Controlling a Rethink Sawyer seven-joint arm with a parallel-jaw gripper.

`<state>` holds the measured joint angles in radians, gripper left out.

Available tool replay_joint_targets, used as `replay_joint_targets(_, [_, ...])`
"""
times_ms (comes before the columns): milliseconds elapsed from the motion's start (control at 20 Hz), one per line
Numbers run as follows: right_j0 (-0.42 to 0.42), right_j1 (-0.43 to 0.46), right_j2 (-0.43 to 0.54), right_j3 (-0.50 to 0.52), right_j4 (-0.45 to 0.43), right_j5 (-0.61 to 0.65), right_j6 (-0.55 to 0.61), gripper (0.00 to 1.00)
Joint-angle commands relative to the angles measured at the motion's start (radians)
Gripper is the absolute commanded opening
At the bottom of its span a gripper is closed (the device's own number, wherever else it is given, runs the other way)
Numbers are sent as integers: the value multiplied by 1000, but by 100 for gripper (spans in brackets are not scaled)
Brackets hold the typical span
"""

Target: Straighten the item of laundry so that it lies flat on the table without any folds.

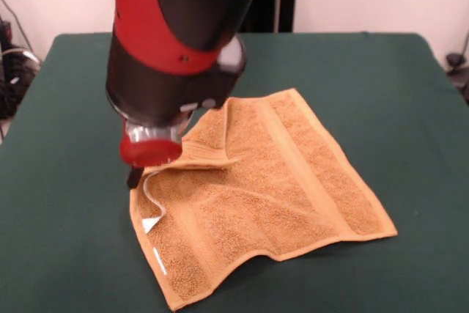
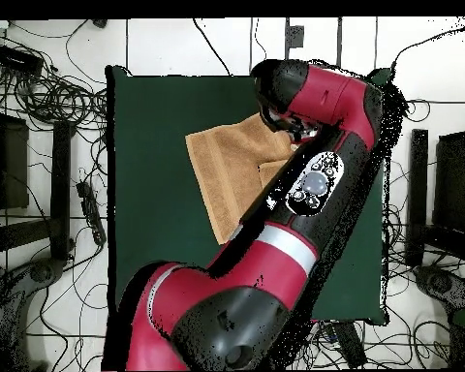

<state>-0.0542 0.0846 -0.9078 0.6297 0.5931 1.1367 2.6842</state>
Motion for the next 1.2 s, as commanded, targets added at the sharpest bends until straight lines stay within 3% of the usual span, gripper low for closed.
replay_joint_targets(50, [-23,104,-43,-279,98,163,312,100])
replay_joint_targets(400, [-30,105,-39,-281,126,167,292,100])
replay_joint_targets(850, [-32,85,-48,-314,195,296,295,100])
replay_joint_targets(1200, [-9,119,8,-221,175,262,289,100])
